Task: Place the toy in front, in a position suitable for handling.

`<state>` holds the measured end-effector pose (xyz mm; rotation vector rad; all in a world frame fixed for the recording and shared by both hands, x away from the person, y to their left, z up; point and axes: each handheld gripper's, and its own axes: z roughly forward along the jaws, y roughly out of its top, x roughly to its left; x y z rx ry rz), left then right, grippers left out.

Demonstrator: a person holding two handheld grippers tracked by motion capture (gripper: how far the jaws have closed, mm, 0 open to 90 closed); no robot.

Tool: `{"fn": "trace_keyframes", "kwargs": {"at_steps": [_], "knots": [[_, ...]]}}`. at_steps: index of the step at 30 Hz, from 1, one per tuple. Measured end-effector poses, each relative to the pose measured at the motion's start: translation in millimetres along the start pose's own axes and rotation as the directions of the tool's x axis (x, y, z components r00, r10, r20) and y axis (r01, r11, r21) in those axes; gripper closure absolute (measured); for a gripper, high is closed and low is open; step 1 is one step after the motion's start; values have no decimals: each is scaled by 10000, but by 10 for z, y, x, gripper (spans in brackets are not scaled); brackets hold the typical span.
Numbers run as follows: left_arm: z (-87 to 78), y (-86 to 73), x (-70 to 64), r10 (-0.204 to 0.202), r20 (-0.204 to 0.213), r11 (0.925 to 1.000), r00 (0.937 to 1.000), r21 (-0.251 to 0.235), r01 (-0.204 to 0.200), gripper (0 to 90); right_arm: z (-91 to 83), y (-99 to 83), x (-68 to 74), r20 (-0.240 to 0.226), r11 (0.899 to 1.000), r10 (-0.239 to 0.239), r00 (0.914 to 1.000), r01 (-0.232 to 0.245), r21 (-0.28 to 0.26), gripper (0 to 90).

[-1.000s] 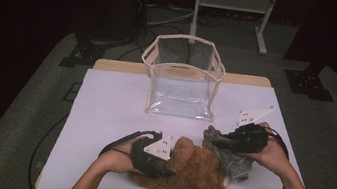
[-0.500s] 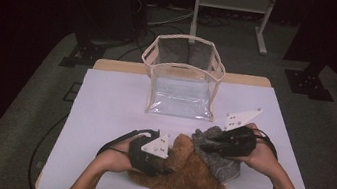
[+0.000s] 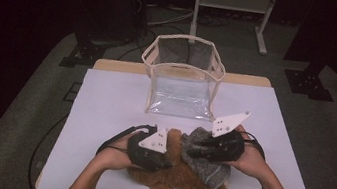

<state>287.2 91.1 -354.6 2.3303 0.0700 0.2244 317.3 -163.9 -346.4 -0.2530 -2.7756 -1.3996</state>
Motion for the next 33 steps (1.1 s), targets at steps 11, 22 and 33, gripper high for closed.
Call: {"fn": "trace_keyframes", "kwargs": {"at_steps": [11, 22, 33], "knots": [[12, -2, -3, -36, 18, 9999, 10000, -156, 37, 637, -100, 134, 15, 188, 9982, -156, 9997, 167, -575, 760], [-18, -14, 28, -241, -97, 9994, 9997, -258, 238, 670, 70, -38, -29, 1, 9997, 228, 9997, -228, 119, 760], [10, -13, 23, -378, -43, 9986, 9993, -361, 376, 642, -31, -11, -13, 460, 10000, 86, 9989, -87, 21, 759]]}}
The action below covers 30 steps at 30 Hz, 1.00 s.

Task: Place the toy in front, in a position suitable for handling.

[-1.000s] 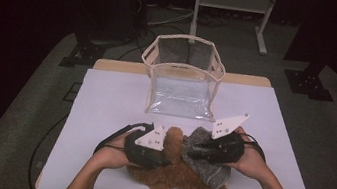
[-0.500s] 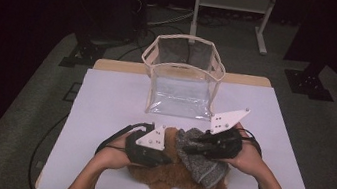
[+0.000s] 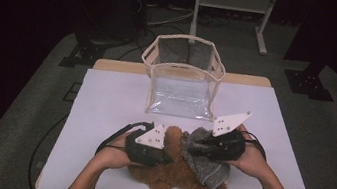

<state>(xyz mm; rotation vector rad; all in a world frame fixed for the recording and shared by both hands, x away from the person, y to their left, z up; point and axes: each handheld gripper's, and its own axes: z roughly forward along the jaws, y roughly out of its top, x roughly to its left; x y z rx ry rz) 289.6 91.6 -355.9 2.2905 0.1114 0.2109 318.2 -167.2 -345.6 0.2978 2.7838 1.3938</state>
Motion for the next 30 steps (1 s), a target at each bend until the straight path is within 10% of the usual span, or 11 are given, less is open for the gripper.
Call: {"fn": "trace_keyframes", "kwargs": {"at_steps": [5, 17, 24, 30], "knots": [[-32, 3, 11, -209, 17, 9996, 9998, -207, 209, 587, -57, -257, -51, 33, 9973, 707, 9975, -706, -184, 759], [124, 56, -35, -127, -105, 9998, 9999, -131, 125, 659, -253, -294, -14, 423, 9971, 655, 9970, -638, -417, 754], [182, 87, -57, 3, -77, 10000, 10000, -22, -3, 655, -393, 14, 15, 628, 9972, 119, 9980, -72, -750, 754], [212, 103, -86, 149, -54, 9999, 9999, 71, -149, 644, -170, 346, -53, 372, 9989, -303, 9988, 317, -358, 751]]}}
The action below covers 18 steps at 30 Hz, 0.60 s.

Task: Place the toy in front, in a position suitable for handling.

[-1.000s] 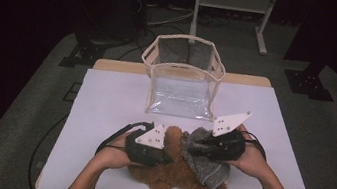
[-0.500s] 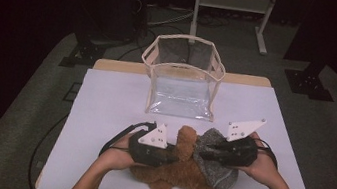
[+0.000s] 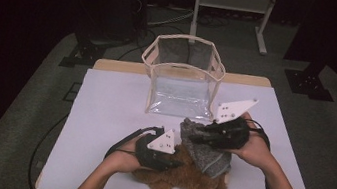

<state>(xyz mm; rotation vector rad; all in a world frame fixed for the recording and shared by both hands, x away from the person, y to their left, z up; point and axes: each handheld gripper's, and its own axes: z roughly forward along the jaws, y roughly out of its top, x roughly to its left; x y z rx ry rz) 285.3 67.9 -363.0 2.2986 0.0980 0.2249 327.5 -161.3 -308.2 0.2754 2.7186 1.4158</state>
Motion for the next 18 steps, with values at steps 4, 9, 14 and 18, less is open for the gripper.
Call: {"fn": "trace_keyframes", "kwargs": {"at_steps": [4, 9, 14, 18], "knots": [[4, -22, 6, -56, 121, 10000, 9999, 37, 56, 637, 150, -44, -60, -25, 9986, 189, 9998, -188, 488, 755], [10, -27, 9, -46, 209, 9999, 9998, 113, 44, 595, 230, -295, -163, -310, 9926, 948, 9950, -921, 790, 763], [-109, -68, 41, -167, 44, 9994, 9999, 317, 165, 477, 177, -396, -132, -268, 9920, 1047, 9941, -1025, 735, 766], [-312, -193, 91, -270, -100, 9994, 9996, 198, 272, 441, 168, -420, -128, -278, 9915, 1108, 9935, -1085, 719, 766]]}}
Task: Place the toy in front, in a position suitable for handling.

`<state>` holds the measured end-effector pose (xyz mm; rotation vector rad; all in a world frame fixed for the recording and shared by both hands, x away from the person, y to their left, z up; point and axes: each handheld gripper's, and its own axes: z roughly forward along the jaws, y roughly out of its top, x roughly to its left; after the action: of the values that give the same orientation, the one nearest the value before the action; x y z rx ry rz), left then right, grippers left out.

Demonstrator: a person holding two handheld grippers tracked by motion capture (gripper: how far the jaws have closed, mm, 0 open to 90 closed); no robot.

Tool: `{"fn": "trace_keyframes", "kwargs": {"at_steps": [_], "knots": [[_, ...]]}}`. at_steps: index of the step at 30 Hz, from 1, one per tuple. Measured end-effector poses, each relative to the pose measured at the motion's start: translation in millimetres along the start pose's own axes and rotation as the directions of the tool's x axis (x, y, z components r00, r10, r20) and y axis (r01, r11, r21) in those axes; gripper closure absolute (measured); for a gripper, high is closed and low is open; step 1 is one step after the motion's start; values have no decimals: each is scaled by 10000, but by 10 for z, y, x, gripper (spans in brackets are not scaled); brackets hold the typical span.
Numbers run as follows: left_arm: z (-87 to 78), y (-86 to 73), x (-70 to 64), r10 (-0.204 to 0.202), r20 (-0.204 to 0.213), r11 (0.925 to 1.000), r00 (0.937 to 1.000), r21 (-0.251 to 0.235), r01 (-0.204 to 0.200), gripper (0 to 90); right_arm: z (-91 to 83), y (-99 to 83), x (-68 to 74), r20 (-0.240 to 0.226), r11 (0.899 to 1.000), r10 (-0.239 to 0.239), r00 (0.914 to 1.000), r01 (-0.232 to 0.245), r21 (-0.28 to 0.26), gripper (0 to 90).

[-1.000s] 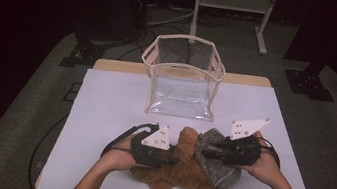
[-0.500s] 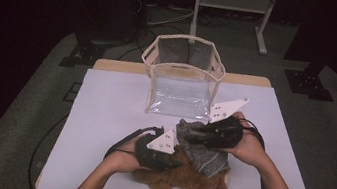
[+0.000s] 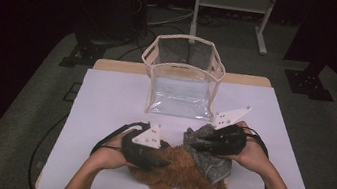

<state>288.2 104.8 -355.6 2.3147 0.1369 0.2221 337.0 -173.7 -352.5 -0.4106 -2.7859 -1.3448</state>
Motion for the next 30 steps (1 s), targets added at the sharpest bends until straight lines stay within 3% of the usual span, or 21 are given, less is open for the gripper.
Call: {"fn": "trace_keyframes", "kwargs": {"at_steps": [1, 5, 8, 12, 13, 16, 21, 23, 25, 27, 30], "knots": [[-97, -67, 4, 63, -8, 9999, 10000, -147, -63, 427, -1, -4, -5, 19, 10000, -39, 10000, 39, 30, 766], [-224, -180, 32, 112, 11, 9996, 9999, -270, -111, 347, 0, -13, -17, -21, 10000, 9, 10000, -9, 40, 765], [-305, -313, 84, -124, -228, 9998, 9997, -143, 121, 328, -1, -12, -15, 7, 9999, 63, 10000, -63, 82, 765], [-249, -520, 168, -845, 413, 9936, 9956, -721, 873, 287, -1, -12, -23, 21, 9999, 96, 10000, -96, 125, 765], [-167, -575, 190, -1114, 727, 9890, 9911, -894, 1177, 284, 1, -1, -22, 89, 9999, 42, 10000, -43, 133, 765], [-125, -585, 199, -1218, 919, 9868, 9883, -963, 1306, 338, -11, 44, -12, 287, 9996, -135, 9995, 128, 234, 764], [-64, -503, 165, -989, 921, 9899, 9908, -921, 1073, 410, -38, 281, 103, 652, 9959, -896, 9938, 883, 219, 763], [-25, -466, 163, -1004, 888, 9893, 9910, -971, 1089, 423, -61, 448, 209, 561, 9902, -1396, 9886, 1392, 123, 762], [35, -420, 159, -1078, 908, 9879, 9900, -1022, 1169, 423, -59, 482, 241, 511, 9885, -1511, 9872, 1510, 60, 762], [92, -367, 154, -1124, 881, 9874, 9898, -1020, 1212, 423, -7, 495, 301, 421, 9868, -1604, 9862, 1592, 307, 762], [137, -303, 136, -1003, 827, 9900, 9915, -911, 1077, 422, 104, 388, 318, 422, 9797, -1709, 9844, 1653, 1134, 760]]}}
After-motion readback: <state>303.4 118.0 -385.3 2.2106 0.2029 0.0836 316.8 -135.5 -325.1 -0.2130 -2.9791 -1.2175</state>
